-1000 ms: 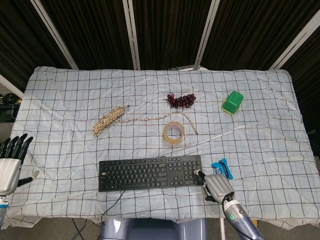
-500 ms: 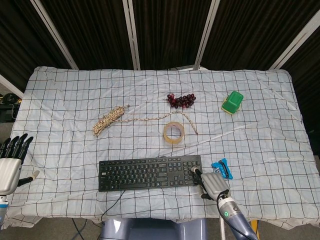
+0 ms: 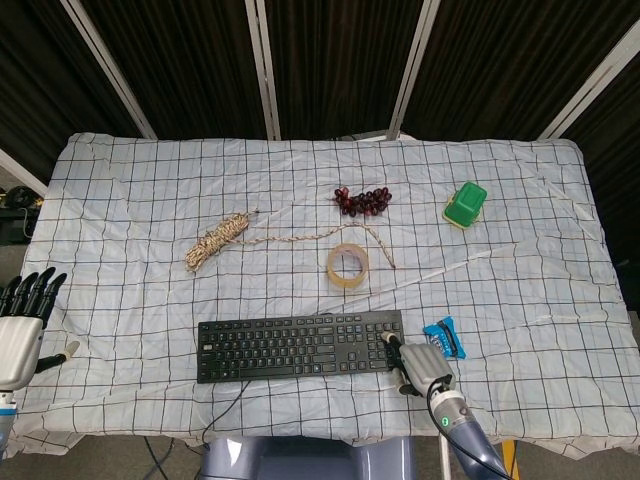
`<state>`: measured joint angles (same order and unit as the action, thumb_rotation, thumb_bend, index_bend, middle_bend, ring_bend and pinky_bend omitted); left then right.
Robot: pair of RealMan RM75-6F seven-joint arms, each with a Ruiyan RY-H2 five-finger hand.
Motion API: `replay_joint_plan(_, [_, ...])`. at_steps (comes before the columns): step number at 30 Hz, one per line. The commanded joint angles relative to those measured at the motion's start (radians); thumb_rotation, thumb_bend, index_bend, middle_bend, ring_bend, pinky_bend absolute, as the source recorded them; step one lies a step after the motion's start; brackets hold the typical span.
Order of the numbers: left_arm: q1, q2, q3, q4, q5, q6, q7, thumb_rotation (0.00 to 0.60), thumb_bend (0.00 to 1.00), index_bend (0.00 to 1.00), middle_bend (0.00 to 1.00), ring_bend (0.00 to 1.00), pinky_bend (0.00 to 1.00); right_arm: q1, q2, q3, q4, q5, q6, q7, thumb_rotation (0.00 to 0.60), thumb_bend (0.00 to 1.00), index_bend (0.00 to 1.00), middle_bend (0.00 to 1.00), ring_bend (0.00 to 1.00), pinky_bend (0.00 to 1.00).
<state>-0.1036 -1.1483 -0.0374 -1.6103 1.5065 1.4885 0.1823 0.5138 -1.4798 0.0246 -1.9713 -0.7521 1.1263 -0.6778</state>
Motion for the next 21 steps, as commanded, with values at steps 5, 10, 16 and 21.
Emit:
replay_joint_plan(5, [-0.002,0.001,-0.001,0.002,-0.002,-0.004,-0.004,0.6,0.11,0.0,0.0,0.0,0.0,0.009,-0.017,-0.01,0.017,0.034,0.001,-0.001,0.6,0.61,0.09,0.94,0.91,0.78])
replay_joint_plan(10, [-0.003,0.001,0.0,0.003,0.001,-0.003,-0.007,0.6,0.11,0.0,0.0,0.0,0.0,0.013,-0.031,-0.015,0.019,0.038,0.011,-0.001,0.6,0.61,0.09,0.94,0.91,0.78])
replay_joint_plan(16, [-0.003,0.001,-0.001,0.003,0.001,-0.002,-0.009,0.6,0.11,0.0,0.0,0.0,0.0,0.016,-0.041,-0.02,0.014,0.038,0.027,-0.002,0.6,0.61,0.09,0.94,0.91,0.78])
replay_joint_plan(21, [-0.002,0.001,0.0,0.003,0.002,-0.001,-0.009,0.6,0.11,0.0,0.0,0.0,0.0,0.02,-0.045,-0.03,0.013,0.055,0.037,-0.01,0.6,0.61,0.09,0.94,0.91,0.78])
